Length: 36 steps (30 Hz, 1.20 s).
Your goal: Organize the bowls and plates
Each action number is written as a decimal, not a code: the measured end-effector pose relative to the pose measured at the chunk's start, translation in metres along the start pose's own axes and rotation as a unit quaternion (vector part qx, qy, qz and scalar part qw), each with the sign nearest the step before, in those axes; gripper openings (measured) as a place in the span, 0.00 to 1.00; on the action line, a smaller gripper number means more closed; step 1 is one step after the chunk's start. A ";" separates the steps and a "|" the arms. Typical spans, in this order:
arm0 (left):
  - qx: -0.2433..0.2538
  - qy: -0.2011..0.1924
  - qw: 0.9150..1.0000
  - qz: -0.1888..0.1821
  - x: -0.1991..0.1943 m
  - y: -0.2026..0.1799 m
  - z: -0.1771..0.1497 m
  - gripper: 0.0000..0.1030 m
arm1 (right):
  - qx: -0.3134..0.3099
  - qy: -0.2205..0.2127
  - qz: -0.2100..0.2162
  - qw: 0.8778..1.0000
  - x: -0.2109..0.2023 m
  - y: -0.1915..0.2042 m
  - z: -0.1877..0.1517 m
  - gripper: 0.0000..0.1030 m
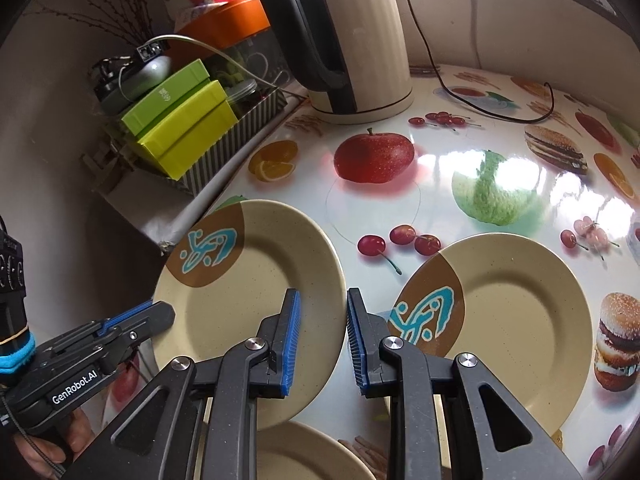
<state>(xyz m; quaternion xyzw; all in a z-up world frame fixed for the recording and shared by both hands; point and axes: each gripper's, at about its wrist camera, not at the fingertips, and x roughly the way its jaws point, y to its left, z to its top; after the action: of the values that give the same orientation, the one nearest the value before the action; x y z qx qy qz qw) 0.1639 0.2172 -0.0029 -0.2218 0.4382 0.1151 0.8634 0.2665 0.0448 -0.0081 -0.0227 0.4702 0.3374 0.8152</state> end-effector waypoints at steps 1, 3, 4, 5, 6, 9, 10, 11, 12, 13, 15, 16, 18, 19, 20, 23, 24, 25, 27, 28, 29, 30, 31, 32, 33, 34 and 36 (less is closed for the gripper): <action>0.001 -0.001 1.000 -0.002 -0.003 -0.001 -0.001 0.20 | 0.001 -0.001 0.000 1.000 -0.003 0.000 -0.002 0.22; 0.004 -0.003 1.000 -0.003 -0.008 -0.004 -0.004 0.20 | 0.001 -0.003 0.000 1.000 -0.010 0.000 -0.006 0.22; 0.005 -0.004 1.000 -0.004 -0.010 -0.005 -0.006 0.20 | 0.001 -0.003 -0.001 1.000 -0.013 0.000 -0.008 0.22; 0.007 -0.005 1.000 -0.005 -0.012 -0.006 -0.008 0.20 | 0.002 -0.005 -0.002 1.000 -0.017 0.000 -0.011 0.22; 0.009 -0.006 1.000 -0.006 -0.014 -0.008 -0.010 0.20 | 0.002 -0.007 -0.002 1.000 -0.021 -0.001 -0.013 0.22; 0.012 -0.006 1.000 -0.008 -0.020 -0.012 -0.017 0.20 | 0.006 -0.009 -0.003 1.000 -0.031 -0.001 -0.021 0.22; 0.012 -0.005 1.000 -0.009 -0.022 -0.013 -0.019 0.20 | 0.007 -0.008 -0.004 1.000 -0.033 -0.002 -0.024 0.22; 0.013 -0.005 1.000 -0.011 -0.023 -0.014 -0.022 0.20 | 0.009 -0.008 -0.005 1.000 -0.036 -0.002 -0.027 0.22; 0.015 -0.004 1.000 -0.011 -0.025 -0.015 -0.024 0.20 | 0.010 -0.009 -0.006 1.000 -0.039 -0.003 -0.030 0.22; 0.016 -0.004 1.000 -0.011 -0.026 -0.018 -0.027 0.20 | 0.012 -0.010 -0.006 1.000 -0.042 -0.003 -0.033 0.22; 0.019 -0.003 1.000 -0.013 -0.029 -0.021 -0.033 0.20 | 0.016 -0.010 -0.008 1.000 -0.046 -0.004 -0.039 0.22; 0.021 -0.002 1.000 -0.014 -0.031 -0.022 -0.035 0.20 | 0.017 -0.010 -0.009 1.000 -0.049 -0.005 -0.042 0.22; 0.024 -0.001 1.000 -0.016 -0.033 -0.025 -0.041 0.20 | 0.020 -0.009 -0.010 1.000 -0.054 -0.006 -0.048 0.22; 0.025 0.000 1.000 -0.017 -0.034 -0.026 -0.043 0.20 | 0.021 -0.009 -0.011 1.000 -0.057 -0.007 -0.051 0.22; 0.027 0.001 0.999 -0.018 -0.035 -0.027 -0.046 0.20 | 0.022 -0.010 -0.011 1.000 -0.059 -0.008 -0.055 0.22; 0.031 0.005 0.999 -0.020 -0.037 -0.031 -0.055 0.20 | 0.028 -0.010 -0.014 0.999 -0.065 -0.010 -0.064 0.22; 0.032 0.007 0.999 -0.021 -0.037 -0.032 -0.058 0.20 | 0.029 -0.009 -0.014 0.999 -0.066 -0.011 -0.067 0.22; 0.033 0.008 0.999 -0.021 -0.038 -0.032 -0.061 0.20 | 0.031 -0.008 -0.014 0.999 -0.068 -0.011 -0.071 0.22; 0.035 0.011 0.999 -0.021 -0.038 -0.034 -0.065 0.20 | 0.032 -0.006 -0.016 0.999 -0.070 -0.012 -0.077 0.22; 0.035 0.013 0.999 -0.022 -0.038 -0.034 -0.068 0.20 | 0.033 -0.004 -0.017 0.999 -0.070 -0.013 -0.080 0.22; 0.036 0.015 0.999 -0.023 -0.038 -0.034 -0.070 0.20 | 0.034 -0.003 -0.018 0.999 -0.072 -0.014 -0.083 0.22; 0.036 0.017 0.999 -0.023 -0.038 -0.035 -0.073 0.20 | 0.034 -0.002 -0.018 0.999 -0.073 -0.014 -0.086 0.22; 0.037 0.017 0.999 -0.023 -0.039 -0.036 -0.076 0.20 | 0.035 -0.001 -0.018 0.999 -0.073 -0.014 -0.089 0.22; 0.040 0.018 0.999 -0.022 -0.039 -0.037 -0.078 0.20 | 0.037 0.000 -0.019 0.999 -0.074 -0.015 -0.092 0.22; 0.040 0.020 0.999 -0.020 -0.039 -0.037 -0.080 0.20 | 0.038 0.000 -0.019 0.999 -0.075 -0.015 -0.095 0.22; 0.039 0.021 0.999 -0.021 -0.039 -0.037 -0.083 0.20 | 0.040 0.002 -0.020 0.999 -0.075 -0.015 -0.097 0.22; 0.038 0.025 0.999 -0.024 -0.038 -0.037 -0.087 0.20 | 0.043 0.005 -0.021 0.999 -0.075 -0.017 -0.102 0.22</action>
<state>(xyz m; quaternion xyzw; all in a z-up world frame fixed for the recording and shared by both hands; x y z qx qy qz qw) 0.0942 0.1427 -0.0065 -0.2018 0.4583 0.0723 0.8626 0.1747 -0.0442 -0.0107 0.0010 0.4875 0.2995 0.8202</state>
